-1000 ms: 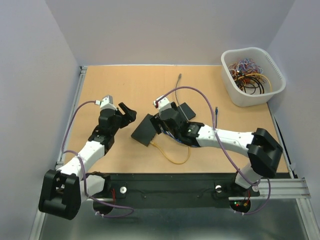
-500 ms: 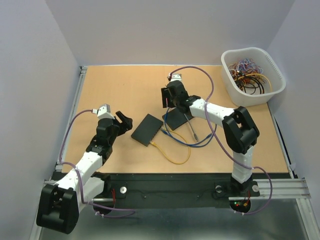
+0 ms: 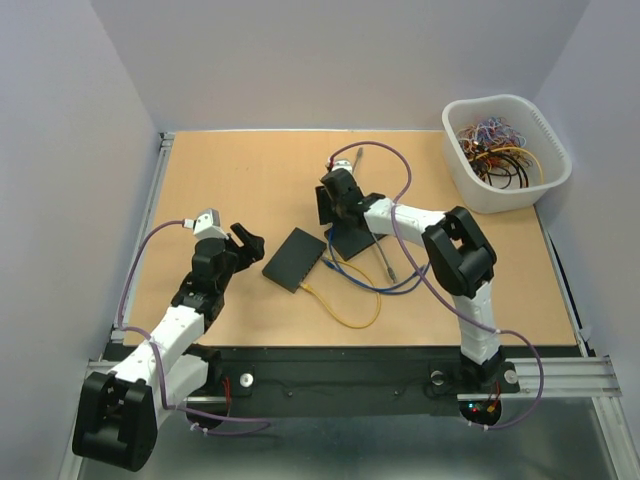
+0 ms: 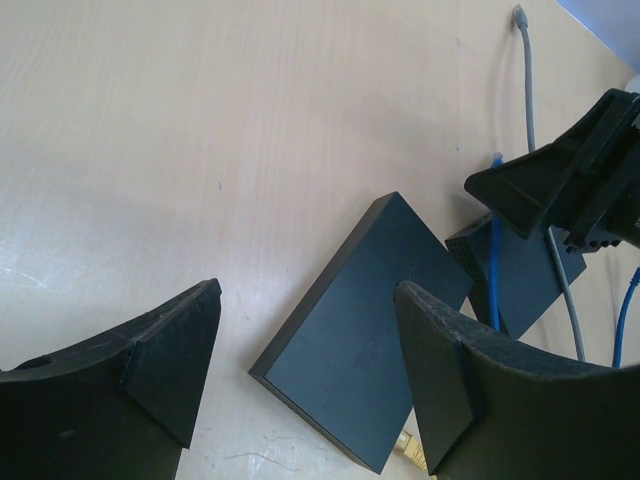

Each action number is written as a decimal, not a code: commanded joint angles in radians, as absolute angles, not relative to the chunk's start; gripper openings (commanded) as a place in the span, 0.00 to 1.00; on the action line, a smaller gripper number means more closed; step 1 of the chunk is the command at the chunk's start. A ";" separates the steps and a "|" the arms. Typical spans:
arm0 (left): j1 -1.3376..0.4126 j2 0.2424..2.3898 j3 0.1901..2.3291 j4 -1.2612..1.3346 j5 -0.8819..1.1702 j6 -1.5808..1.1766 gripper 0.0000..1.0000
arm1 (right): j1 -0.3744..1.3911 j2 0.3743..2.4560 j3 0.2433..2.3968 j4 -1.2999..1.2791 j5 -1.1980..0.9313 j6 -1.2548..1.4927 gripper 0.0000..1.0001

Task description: Insert the plug into the switch port

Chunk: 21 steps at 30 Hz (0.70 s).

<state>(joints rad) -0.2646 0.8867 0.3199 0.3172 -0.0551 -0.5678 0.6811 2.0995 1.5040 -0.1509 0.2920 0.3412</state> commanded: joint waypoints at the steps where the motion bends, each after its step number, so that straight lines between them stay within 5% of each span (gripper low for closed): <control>1: -0.265 0.851 0.302 0.362 -0.061 -0.546 0.80 | 0.678 2.120 1.572 -0.164 0.325 0.377 0.66; 21: -0.265 0.828 0.288 0.373 -0.061 -0.546 0.80 | 0.680 2.103 1.540 -0.210 0.301 0.456 0.55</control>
